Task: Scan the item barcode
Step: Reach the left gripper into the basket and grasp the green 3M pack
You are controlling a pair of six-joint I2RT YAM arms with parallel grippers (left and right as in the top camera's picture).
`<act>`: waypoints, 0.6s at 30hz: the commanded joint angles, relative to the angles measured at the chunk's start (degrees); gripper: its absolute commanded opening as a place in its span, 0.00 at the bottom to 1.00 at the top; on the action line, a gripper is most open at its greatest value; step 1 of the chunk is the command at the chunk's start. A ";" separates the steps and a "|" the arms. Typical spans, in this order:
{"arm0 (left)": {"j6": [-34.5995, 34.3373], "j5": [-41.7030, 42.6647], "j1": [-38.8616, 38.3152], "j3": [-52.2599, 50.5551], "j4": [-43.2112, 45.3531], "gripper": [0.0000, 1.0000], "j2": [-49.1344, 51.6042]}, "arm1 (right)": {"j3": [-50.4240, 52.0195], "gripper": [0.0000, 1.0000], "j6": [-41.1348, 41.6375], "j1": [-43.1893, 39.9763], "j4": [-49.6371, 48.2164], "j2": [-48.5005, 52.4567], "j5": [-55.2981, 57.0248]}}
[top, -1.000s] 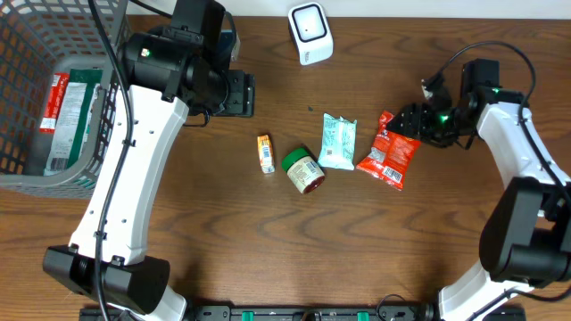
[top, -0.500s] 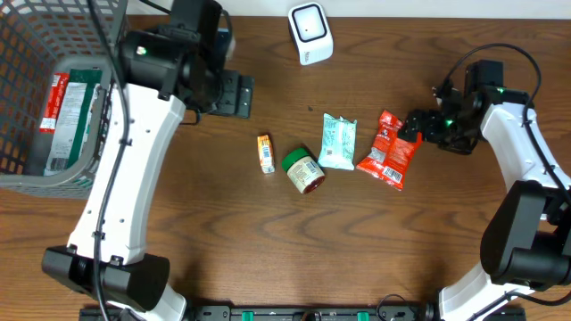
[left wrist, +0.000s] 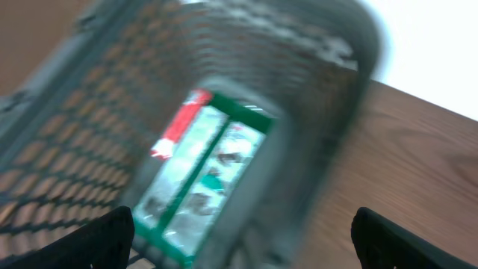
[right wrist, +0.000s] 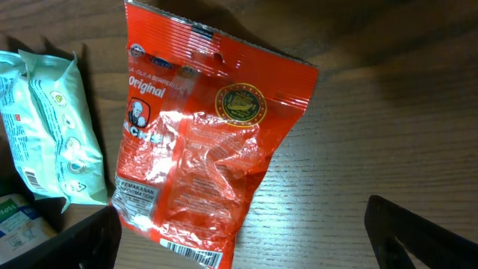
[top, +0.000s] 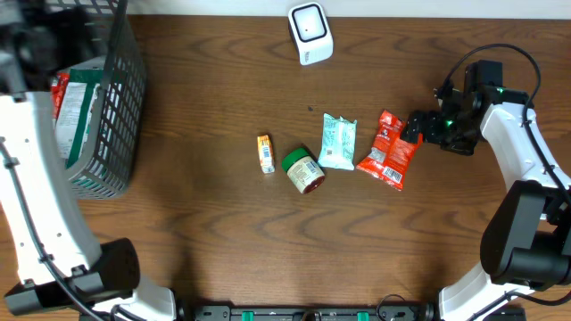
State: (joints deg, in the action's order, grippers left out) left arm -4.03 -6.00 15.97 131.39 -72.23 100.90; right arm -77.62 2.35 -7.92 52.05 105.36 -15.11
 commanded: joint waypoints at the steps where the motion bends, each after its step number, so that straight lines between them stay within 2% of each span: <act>1: 0.52 -1.14 6.25 0.04 -0.59 0.93 2.69 | -0.52 0.99 -0.24 -0.13 0.04 -0.46 0.48; 9: -4.22 -0.90 14.78 -1.18 -7.04 0.94 10.64 | -0.52 0.99 -0.24 -0.13 0.04 -0.46 0.48; 18: -0.85 -0.90 13.49 -2.32 -9.84 0.97 23.80 | -0.52 0.99 -0.24 -0.13 0.04 -0.46 0.48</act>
State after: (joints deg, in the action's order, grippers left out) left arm -6.59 -6.39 30.68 129.71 -81.97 121.84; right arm -77.62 2.35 -7.92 52.05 105.36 -14.92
